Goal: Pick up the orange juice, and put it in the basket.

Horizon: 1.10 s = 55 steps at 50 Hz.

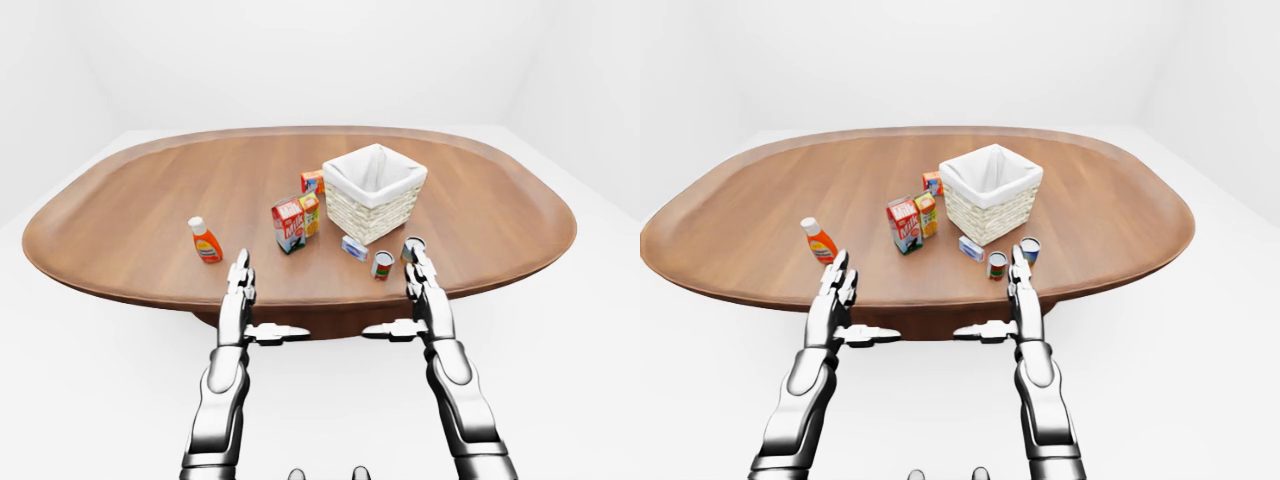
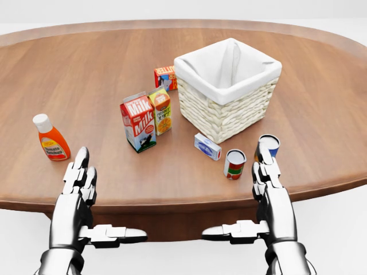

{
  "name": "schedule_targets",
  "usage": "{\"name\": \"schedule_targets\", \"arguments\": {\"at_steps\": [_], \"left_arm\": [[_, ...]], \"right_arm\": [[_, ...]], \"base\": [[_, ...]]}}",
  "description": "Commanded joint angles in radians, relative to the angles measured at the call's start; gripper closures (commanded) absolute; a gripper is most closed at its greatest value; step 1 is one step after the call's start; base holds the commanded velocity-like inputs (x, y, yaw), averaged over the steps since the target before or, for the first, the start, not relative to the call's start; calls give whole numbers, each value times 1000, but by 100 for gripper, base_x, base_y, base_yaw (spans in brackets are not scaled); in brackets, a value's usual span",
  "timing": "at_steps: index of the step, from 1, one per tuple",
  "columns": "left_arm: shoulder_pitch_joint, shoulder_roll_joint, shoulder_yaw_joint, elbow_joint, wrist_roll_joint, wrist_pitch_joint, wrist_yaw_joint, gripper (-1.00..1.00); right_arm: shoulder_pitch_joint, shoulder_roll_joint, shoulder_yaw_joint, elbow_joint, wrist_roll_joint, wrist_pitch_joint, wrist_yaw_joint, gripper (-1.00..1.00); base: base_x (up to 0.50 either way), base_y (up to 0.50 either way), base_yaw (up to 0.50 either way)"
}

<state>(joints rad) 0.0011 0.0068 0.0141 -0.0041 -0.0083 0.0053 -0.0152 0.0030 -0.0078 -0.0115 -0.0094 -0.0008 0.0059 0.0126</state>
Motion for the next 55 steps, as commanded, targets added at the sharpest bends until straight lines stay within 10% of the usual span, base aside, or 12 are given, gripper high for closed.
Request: {"name": "schedule_targets", "arguments": {"at_steps": [1, 5, 7, 15, 20, 27, 55], "left_arm": [[1, 11, 22, -8, -13, 13, -24, -100], [-1, 12, 22, -11, -13, 21, -24, -100], [2, 15, 18, -36, 2, 82, -21, -100], [6, 5, 25, -155, -35, 82, -21, -100], [-4, -12, 35, -304, -94, 82, 43, -100], [-50, 55, 24, -531, -111, 82, -25, -100], [-32, 44, 170, -675, -304, 82, 12, -100]], "right_arm": [[6, -7, -18, -10, -6, -35, 23, -100], [1, -9, -29, -32, 4, -55, 17, -100], [2, -8, -36, -63, 19, -26, 7, -100], [36, -5, -25, -207, 30, -4, -11, -100], [68, 9, -10, -429, 60, 81, 0, -100], [110, 16, 28, -633, 78, 81, -7, -100], [172, -38, 205, -1038, 100, 81, -144, -100]], "base": [[0, 0, 0], [0, 0, 0], [0, 0, 0], [0, 0, 0], [0, 0, 0], [0, 0, 0], [0, 0, 0]]}}
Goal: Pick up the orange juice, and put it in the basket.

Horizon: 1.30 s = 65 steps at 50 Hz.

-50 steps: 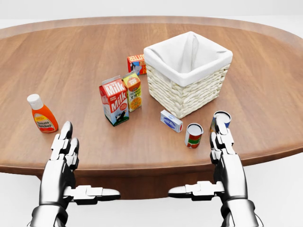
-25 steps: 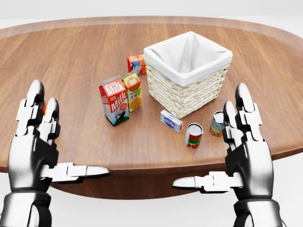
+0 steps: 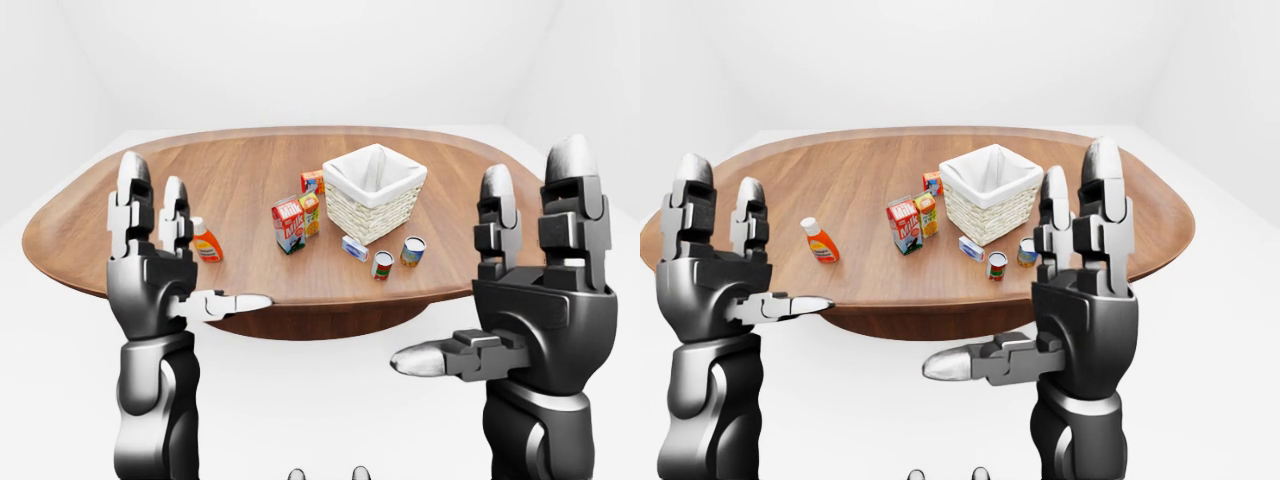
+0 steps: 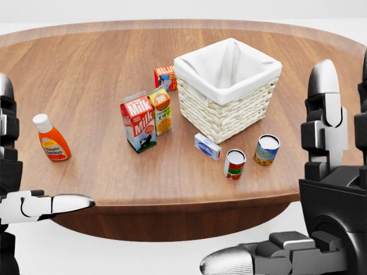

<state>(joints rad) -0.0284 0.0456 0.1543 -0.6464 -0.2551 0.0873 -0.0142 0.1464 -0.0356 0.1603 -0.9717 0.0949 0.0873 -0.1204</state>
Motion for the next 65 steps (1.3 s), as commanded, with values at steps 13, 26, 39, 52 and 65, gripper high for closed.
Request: {"name": "schedule_targets", "arguments": {"at_steps": [13, 26, 39, 52, 65], "left_arm": [[-1, 9, 24, -26, -57, 0, 21, -100], [0, 9, 22, -24, -54, 0, 18, -100], [3, 8, 22, -26, -53, 0, 17, -100], [3, 7, 21, -25, -52, 0, 17, -100], [2, 7, 21, -19, -52, 0, 15, -100]], "right_arm": [[56, -3, 55, -75, -33, 0, 28, -100], [67, -9, 79, -70, -66, 0, 37, -100], [72, -16, 96, -59, -97, 0, 47, -100], [76, -13, 89, -54, -103, 0, 47, -100], [88, -15, 89, -68, -72, 0, 49, -100]], "base": [[0, 0, 0], [48, 0, 0], [50, 1, 0], [43, 34, 0], [26, 35, 0]]}}
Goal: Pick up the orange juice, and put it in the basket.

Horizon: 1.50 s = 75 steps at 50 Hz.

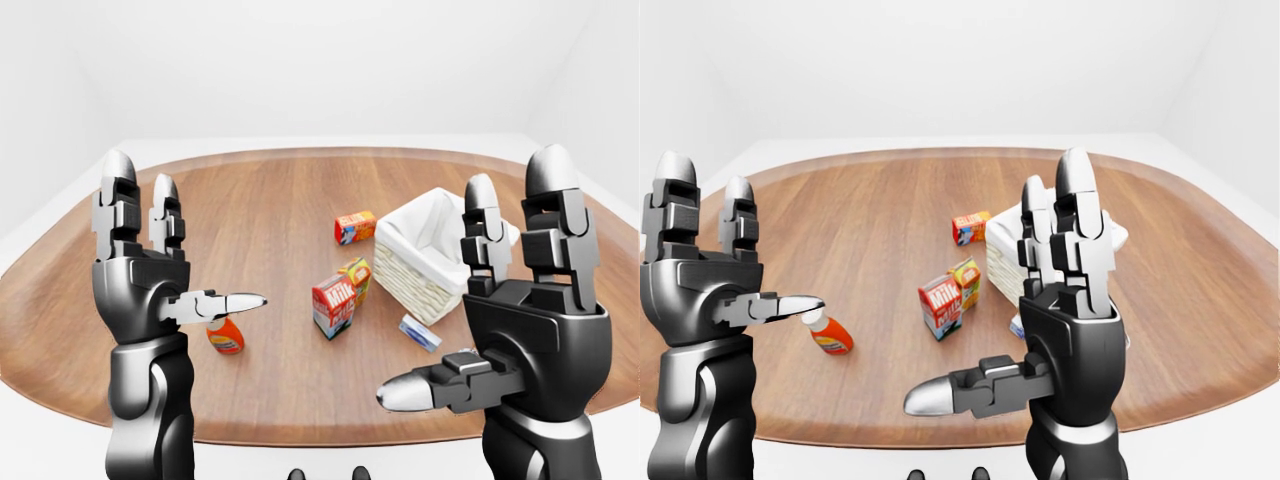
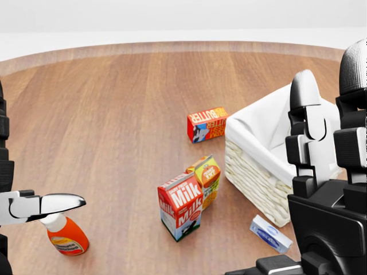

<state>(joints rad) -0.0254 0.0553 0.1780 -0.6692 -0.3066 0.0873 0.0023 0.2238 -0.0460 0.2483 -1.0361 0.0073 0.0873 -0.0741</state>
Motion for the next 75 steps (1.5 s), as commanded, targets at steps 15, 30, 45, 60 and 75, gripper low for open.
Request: {"name": "schedule_targets", "arguments": {"at_steps": [15, 30, 45, 60, 75], "left_arm": [[0, -2, -3, -5, -3, 0, 0, -100], [2, -3, -3, -7, -3, 0, 0, -100], [1, -3, -4, -9, -4, 0, 1, -100], [2, -4, -5, -8, -2, 0, 0, -100], [2, -4, -4, -5, -3, 0, -1, -100]], "right_arm": [[20, -8, -2, -6, 21, 0, 9, -100], [13, -9, 14, 10, 9, 0, -5, -100], [-118, 2, 15, -11, -192, 0, 86, -100], [-326, 136, 2, -11, -494, 0, 351, -100], [-502, 82, -57, 74, -534, 0, 414, -100]], "base": [[48, -22, 0], [27, -9, 0], [0, 0, 0], [0, 0, 0], [0, 0, 0]]}}
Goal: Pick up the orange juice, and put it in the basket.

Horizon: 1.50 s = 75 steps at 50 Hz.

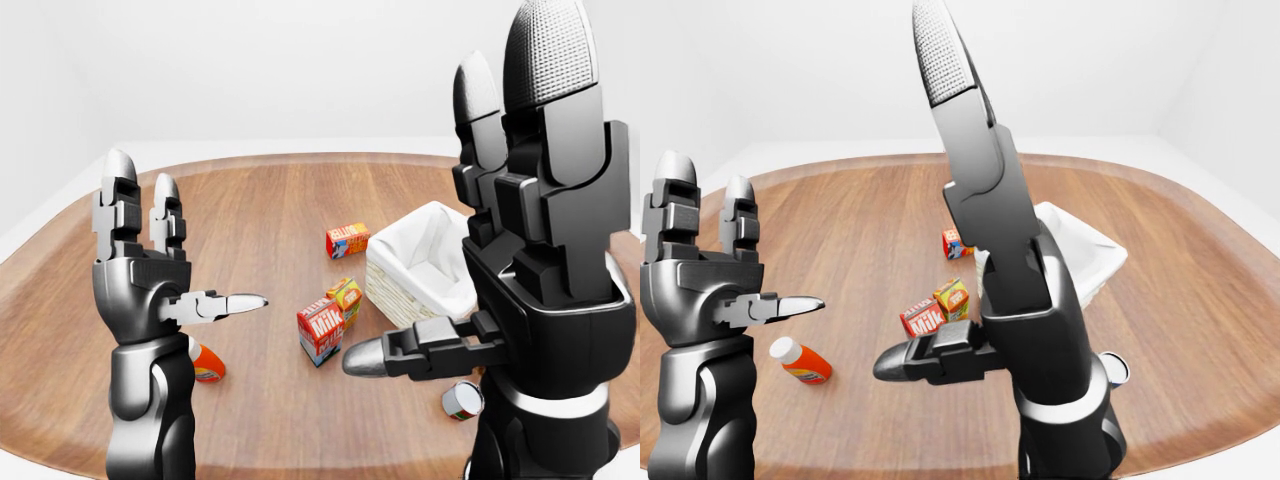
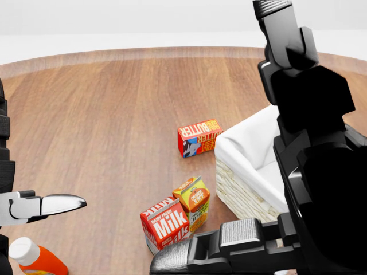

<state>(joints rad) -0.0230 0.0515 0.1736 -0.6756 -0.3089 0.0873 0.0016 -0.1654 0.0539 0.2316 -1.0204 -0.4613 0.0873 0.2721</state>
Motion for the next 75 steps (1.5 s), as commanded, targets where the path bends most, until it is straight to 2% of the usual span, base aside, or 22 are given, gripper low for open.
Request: {"name": "schedule_targets", "arguments": {"at_steps": [1, 8, 11, 18, 34, 53, 68, 73, 75], "left_arm": [[0, 0, 0, 1, 0, 0, 0, -100], [1, 0, 1, 0, -1, 0, 0, -100], [0, 0, 1, -1, -2, 0, 1, -100], [0, 1, 2, -1, -3, 0, 1, -100], [1, 0, 2, -1, -3, 0, 1, -100], [-3, 1, 2, 5, -5, 0, 1, -100], [-2, 1, 4, 1, -8, 0, 3, -100], [-1, 1, 4, -4, -9, 0, 5, -100], [-1, 1, 3, -3, -8, 0, 5, -100]], "right_arm": [[-121, -11, -48, 65, -61, 0, 71, -100], [-225, -39, -81, 130, -111, 0, 115, -100], [-249, -26, -95, 150, -115, 0, 129, -100], [-344, -71, -158, 281, -111, 0, 134, -100], [-528, -158, -219, 521, -157, 0, 192, -100], [-720, -191, -227, 847, -195, 0, 217, -100], [-821, -196, -212, 1081, -266, 0, 245, -100], [-830, -197, -209, 1132, -306, -50, 276, -100], [-843, -192, -205, 1156, -320, -58, 285, -100]], "base": [[0, 0, 0], [0, 0, 0], [0, 0, 0], [0, 0, 0], [0, 0, 0], [0, 0, 0], [0, 0, 0], [0, 0, 0], [0, 0, 0]]}}
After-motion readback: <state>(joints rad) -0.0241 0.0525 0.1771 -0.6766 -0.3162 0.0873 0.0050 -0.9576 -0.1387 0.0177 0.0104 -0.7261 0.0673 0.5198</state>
